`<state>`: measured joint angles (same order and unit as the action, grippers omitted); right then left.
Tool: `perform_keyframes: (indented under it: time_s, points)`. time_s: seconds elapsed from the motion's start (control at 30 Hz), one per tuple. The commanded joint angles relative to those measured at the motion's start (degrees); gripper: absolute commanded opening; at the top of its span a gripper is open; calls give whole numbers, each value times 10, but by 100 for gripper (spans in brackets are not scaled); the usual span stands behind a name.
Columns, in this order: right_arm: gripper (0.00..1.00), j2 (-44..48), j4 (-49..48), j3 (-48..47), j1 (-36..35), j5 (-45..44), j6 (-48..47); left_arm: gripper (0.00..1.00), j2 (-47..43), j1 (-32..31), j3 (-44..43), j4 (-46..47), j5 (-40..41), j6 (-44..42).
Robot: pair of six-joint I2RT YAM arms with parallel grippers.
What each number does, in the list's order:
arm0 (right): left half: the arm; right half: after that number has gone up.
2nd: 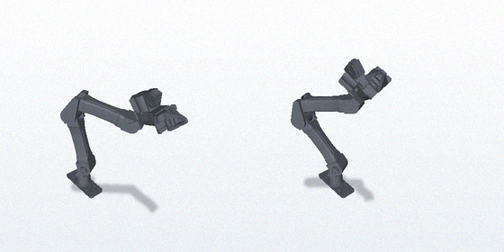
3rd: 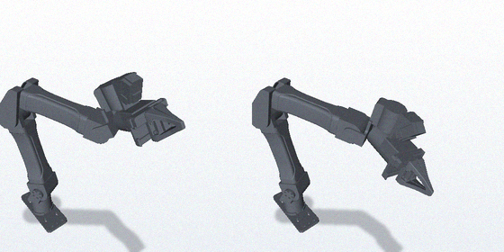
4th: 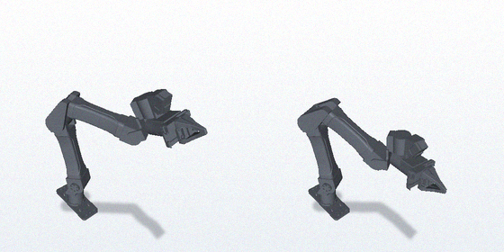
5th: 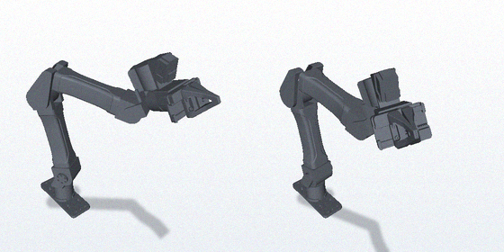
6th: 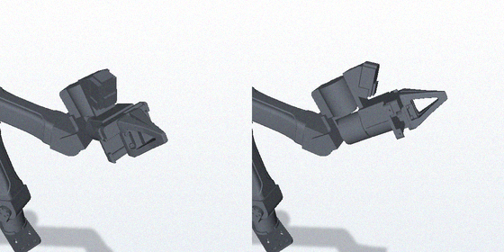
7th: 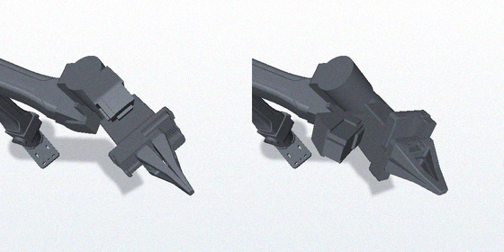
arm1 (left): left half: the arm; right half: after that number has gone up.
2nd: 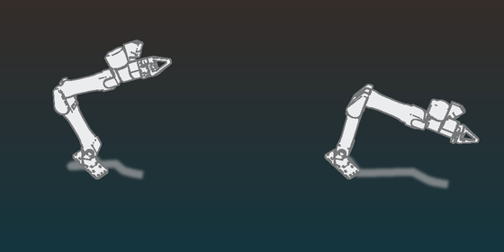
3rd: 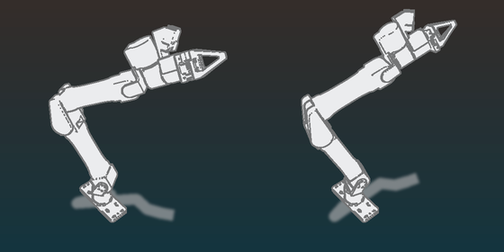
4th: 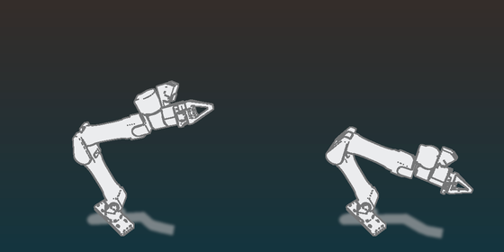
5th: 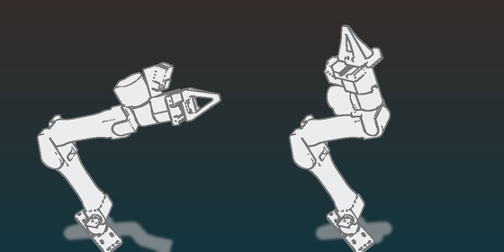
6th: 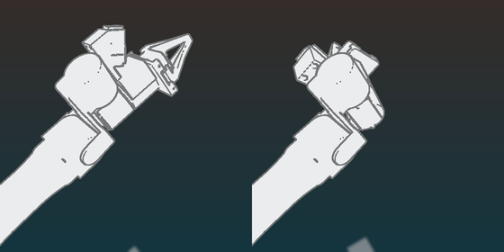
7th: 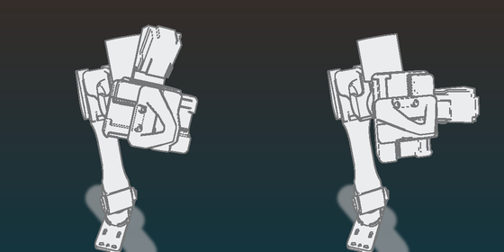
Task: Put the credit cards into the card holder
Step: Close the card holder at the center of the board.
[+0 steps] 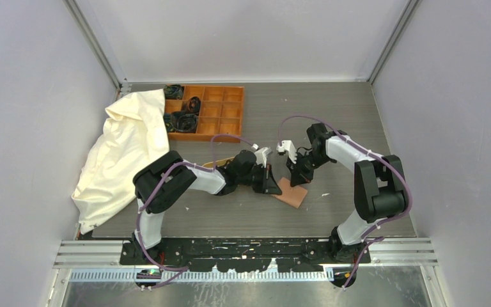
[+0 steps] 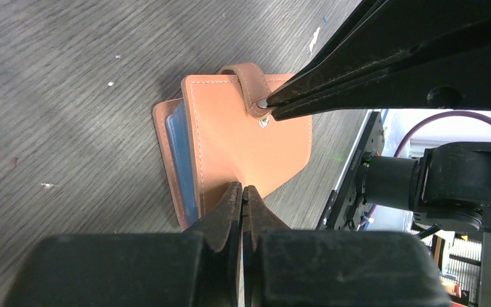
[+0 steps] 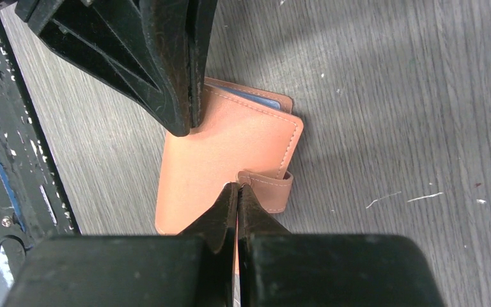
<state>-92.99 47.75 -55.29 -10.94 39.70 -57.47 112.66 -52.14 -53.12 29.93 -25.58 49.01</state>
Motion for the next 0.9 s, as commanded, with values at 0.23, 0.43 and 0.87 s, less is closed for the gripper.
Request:
perform_keyframes:
  time_s: [0.23,0.43,0.87]
  points:
    - [1,42,-8,26,-8,-14,-46,0,7,-10,-28,23,-10,5]
    - [1,55,-3,46,-9,-13,-72,0,12,-15,-42,25,-9,5]
    - [1,78,-8,79,-21,-23,-102,0,63,-21,-68,-9,14,-6]
